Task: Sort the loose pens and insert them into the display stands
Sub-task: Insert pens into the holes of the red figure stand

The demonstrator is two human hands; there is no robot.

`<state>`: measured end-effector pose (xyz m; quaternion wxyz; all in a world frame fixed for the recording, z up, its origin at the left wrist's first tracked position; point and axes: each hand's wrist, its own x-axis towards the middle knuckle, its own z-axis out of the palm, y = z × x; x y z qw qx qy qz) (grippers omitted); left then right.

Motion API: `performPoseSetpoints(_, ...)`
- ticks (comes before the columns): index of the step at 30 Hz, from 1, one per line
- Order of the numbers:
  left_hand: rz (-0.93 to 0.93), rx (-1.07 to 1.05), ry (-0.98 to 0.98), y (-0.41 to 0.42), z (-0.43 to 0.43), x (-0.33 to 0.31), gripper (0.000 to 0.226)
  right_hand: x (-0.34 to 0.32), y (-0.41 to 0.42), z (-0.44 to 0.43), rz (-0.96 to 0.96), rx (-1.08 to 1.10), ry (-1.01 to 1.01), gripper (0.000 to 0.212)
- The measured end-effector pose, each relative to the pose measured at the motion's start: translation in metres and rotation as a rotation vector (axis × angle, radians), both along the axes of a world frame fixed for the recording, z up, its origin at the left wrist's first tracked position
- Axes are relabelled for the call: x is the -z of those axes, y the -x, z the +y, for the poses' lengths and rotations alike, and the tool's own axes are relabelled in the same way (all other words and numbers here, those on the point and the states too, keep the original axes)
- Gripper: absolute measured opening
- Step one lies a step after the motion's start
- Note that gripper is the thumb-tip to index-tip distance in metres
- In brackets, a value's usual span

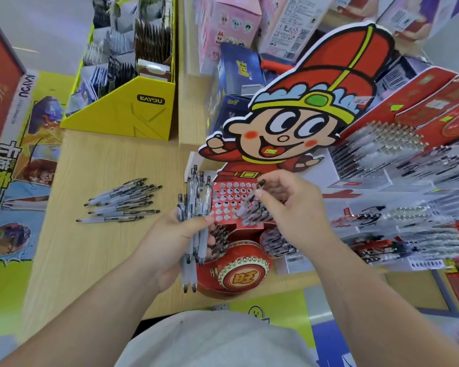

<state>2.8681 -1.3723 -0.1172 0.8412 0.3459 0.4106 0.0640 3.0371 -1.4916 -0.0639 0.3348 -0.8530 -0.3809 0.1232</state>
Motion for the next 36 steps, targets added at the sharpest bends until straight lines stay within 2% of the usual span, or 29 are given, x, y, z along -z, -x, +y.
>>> performPoseSetpoints(5,-0.03,0.004,0.016,-0.002,0.002,0.001,0.037,0.001,-0.003,0.0,-0.109,-0.039,0.08,0.018)
performPoseSetpoints(11,-0.039,0.006,0.019,-0.003,0.006,0.003,0.04,0.0,-0.004,0.0,-0.117,-0.067,0.093,0.021)
performPoseSetpoints(20,-0.056,0.001,0.024,-0.002,0.009,0.002,0.023,0.005,-0.003,0.001,-0.188,-0.11,0.166,0.018)
performPoseSetpoints(25,-0.048,-0.004,0.028,0.0,0.009,0.001,0.025,0.013,-0.001,0.001,-0.189,-0.105,0.239,0.017)
performPoseSetpoints(33,-0.053,0.007,0.016,-0.002,0.008,-0.002,0.014,0.012,-0.003,0.007,-0.17,-0.073,0.244,0.017)
performPoseSetpoints(36,-0.058,0.013,0.012,-0.003,0.008,-0.002,0.017,0.01,-0.005,0.006,-0.158,-0.093,0.252,0.016)
